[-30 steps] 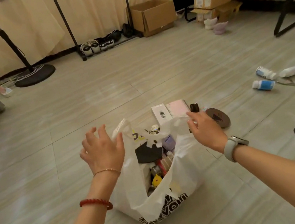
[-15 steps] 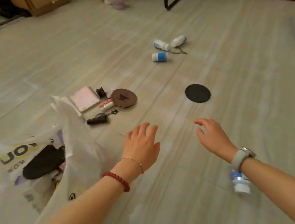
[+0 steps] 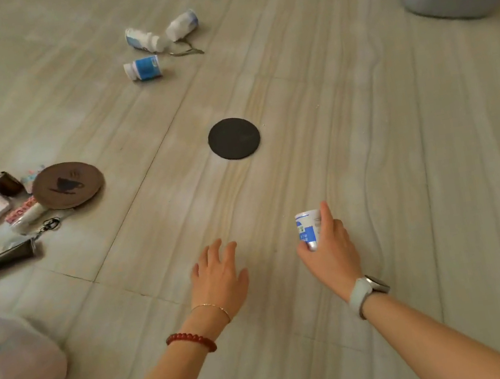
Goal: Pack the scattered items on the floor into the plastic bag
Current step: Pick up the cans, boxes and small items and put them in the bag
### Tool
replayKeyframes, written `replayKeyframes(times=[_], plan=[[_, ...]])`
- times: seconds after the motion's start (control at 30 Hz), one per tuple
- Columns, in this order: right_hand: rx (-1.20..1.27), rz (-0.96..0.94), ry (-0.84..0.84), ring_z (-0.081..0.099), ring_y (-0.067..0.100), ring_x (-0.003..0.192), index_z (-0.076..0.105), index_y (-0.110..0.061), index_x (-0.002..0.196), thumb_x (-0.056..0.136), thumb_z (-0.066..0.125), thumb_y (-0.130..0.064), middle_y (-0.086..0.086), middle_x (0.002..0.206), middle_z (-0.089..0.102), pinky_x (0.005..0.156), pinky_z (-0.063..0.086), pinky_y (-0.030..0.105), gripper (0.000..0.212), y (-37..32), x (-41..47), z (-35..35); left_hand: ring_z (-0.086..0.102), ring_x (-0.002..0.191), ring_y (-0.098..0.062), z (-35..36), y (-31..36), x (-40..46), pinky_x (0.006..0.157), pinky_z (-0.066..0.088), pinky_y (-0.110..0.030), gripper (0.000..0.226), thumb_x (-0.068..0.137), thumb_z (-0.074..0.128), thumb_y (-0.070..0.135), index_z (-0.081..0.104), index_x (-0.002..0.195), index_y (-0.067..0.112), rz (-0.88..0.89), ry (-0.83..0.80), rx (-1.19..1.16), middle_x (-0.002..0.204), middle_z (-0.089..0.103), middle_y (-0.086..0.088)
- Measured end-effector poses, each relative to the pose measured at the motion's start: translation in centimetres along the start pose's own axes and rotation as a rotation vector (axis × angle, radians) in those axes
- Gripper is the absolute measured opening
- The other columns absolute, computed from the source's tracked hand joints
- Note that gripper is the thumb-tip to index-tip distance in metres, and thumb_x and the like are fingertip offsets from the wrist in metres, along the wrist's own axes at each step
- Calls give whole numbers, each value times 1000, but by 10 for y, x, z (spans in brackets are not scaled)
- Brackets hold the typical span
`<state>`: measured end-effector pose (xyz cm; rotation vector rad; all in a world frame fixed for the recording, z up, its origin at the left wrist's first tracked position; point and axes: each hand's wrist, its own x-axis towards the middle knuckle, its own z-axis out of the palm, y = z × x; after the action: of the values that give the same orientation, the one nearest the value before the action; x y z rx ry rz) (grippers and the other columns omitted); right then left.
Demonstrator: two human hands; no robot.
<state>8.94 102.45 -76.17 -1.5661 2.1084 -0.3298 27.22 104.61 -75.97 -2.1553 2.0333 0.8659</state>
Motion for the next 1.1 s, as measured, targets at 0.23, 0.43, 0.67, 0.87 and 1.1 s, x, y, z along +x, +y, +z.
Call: replayKeyframes(times=[0.23, 0.43, 0.67, 0.87, 1.1], plan=[[-28, 24, -15, 46, 33, 107, 8, -11, 145, 86, 50, -30, 19, 121, 45, 82, 43, 38, 75, -15, 102, 11, 27, 136, -27, -42, 15, 110, 110, 31, -40, 47, 94, 41, 26, 31, 138, 14, -18, 121, -46, 148, 28, -7], [48, 36, 27, 44, 26, 103, 11, -18, 145, 82, 53, -30, 10, 114, 44, 68, 39, 31, 77, -4, 106, 29, 11, 143, -27, -44, 26, 182, 112, 28, -45, 53, 95, 40, 23, 19, 143, 16, -2, 135, 48, 155, 14, -6], [5, 28, 16, 46, 26, 97, 12, -18, 145, 81, 55, -31, 10, 114, 43, 72, 45, 35, 78, -5, 107, 29, 47, 120, -28, -50, 35, 226, 97, 36, -40, 37, 95, 43, 30, 46, 128, 14, 45, 237, 316, 127, 52, -8], [-3, 57, -23, 45, 29, 102, 10, -15, 146, 81, 55, -28, 13, 116, 42, 74, 45, 36, 80, -8, 106, 26, 53, 69, -23, -67, 37, 222, 59, 34, -28, 14, 90, 45, 3, 55, 98, 7, 140, 214, 636, 71, 48, -3], [-76, 19, -32, 43, 31, 107, 9, -14, 145, 84, 51, -27, 16, 116, 43, 77, 46, 37, 75, -16, 103, 18, 53, 63, -30, -81, 10, 139, 49, 34, -28, 23, 92, 38, 20, 54, 79, 10, -53, 496, 82, 73, 57, -7]])
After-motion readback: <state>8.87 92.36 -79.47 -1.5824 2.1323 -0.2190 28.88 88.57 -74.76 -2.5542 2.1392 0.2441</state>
